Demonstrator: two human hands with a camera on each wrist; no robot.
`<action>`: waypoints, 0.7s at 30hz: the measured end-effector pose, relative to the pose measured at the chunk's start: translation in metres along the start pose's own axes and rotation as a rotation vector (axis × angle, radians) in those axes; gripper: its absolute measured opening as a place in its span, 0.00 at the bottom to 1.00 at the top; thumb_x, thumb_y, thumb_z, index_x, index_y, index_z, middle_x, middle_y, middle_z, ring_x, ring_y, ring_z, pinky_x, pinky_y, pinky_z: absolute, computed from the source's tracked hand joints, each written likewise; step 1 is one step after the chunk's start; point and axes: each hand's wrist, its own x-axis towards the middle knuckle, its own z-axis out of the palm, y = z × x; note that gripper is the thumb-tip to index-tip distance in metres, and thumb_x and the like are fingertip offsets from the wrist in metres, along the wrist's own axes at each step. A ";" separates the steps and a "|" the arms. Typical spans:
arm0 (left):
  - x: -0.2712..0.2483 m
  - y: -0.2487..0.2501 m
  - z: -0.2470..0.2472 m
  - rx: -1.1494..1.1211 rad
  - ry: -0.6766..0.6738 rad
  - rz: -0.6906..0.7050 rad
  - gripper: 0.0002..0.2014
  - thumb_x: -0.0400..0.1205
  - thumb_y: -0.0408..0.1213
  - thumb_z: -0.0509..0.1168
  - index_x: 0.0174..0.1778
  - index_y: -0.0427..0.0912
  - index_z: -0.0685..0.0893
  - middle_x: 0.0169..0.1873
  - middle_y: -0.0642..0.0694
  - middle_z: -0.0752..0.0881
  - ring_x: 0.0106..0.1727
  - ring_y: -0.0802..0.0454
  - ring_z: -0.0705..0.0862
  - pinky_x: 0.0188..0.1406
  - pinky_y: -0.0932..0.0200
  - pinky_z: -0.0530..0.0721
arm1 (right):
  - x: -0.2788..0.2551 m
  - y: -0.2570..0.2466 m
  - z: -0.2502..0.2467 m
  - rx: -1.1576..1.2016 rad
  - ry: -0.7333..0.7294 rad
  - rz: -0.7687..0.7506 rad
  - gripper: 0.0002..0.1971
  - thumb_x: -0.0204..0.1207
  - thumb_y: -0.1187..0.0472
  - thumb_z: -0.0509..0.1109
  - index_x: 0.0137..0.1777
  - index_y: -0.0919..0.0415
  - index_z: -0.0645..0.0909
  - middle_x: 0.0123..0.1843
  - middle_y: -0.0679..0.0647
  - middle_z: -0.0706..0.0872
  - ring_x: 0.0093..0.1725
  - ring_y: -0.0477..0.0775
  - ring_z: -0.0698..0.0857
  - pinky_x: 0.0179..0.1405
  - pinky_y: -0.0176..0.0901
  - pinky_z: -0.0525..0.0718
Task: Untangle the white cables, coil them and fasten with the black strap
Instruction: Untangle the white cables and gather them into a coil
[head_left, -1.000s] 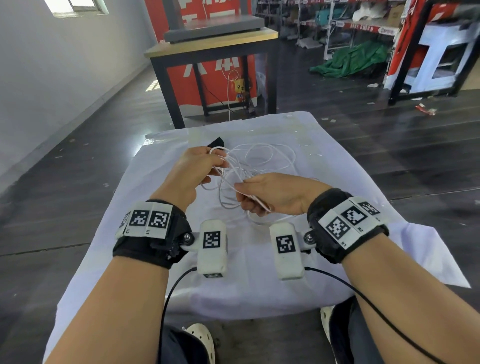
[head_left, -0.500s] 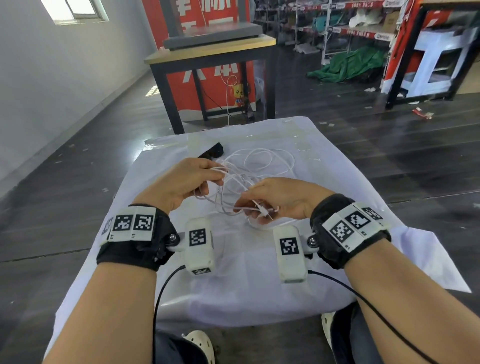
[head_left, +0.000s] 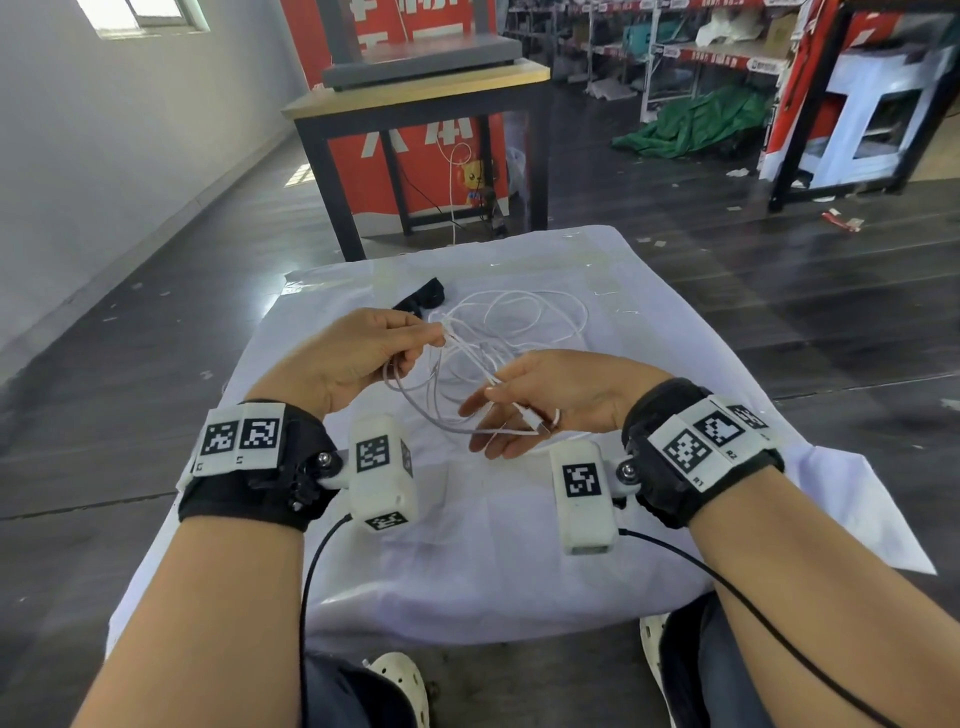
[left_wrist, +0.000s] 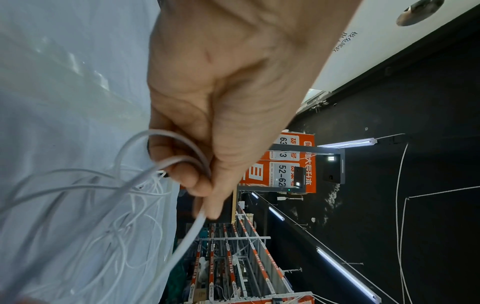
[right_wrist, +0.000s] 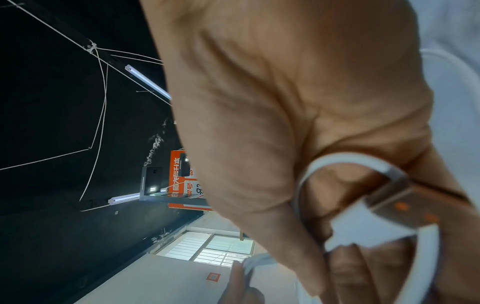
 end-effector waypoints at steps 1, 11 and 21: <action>0.001 -0.001 0.000 -0.029 0.025 0.014 0.05 0.80 0.37 0.69 0.43 0.41 0.89 0.25 0.50 0.77 0.28 0.57 0.72 0.36 0.64 0.74 | 0.000 0.000 0.000 -0.022 -0.007 0.002 0.15 0.87 0.63 0.55 0.62 0.70 0.79 0.42 0.61 0.90 0.38 0.53 0.89 0.40 0.39 0.89; 0.007 -0.001 0.003 -0.248 0.112 0.061 0.09 0.86 0.34 0.61 0.52 0.41 0.87 0.21 0.54 0.76 0.23 0.60 0.71 0.27 0.69 0.72 | 0.000 -0.003 0.002 -0.188 -0.071 -0.055 0.18 0.87 0.55 0.56 0.61 0.65 0.83 0.29 0.48 0.63 0.25 0.43 0.58 0.20 0.30 0.57; 0.005 -0.008 -0.002 0.098 0.090 0.087 0.12 0.83 0.45 0.64 0.49 0.43 0.90 0.30 0.51 0.84 0.31 0.58 0.78 0.37 0.66 0.79 | 0.001 0.003 -0.002 -0.197 0.104 -0.091 0.18 0.85 0.51 0.59 0.37 0.61 0.76 0.25 0.47 0.65 0.23 0.43 0.59 0.20 0.32 0.56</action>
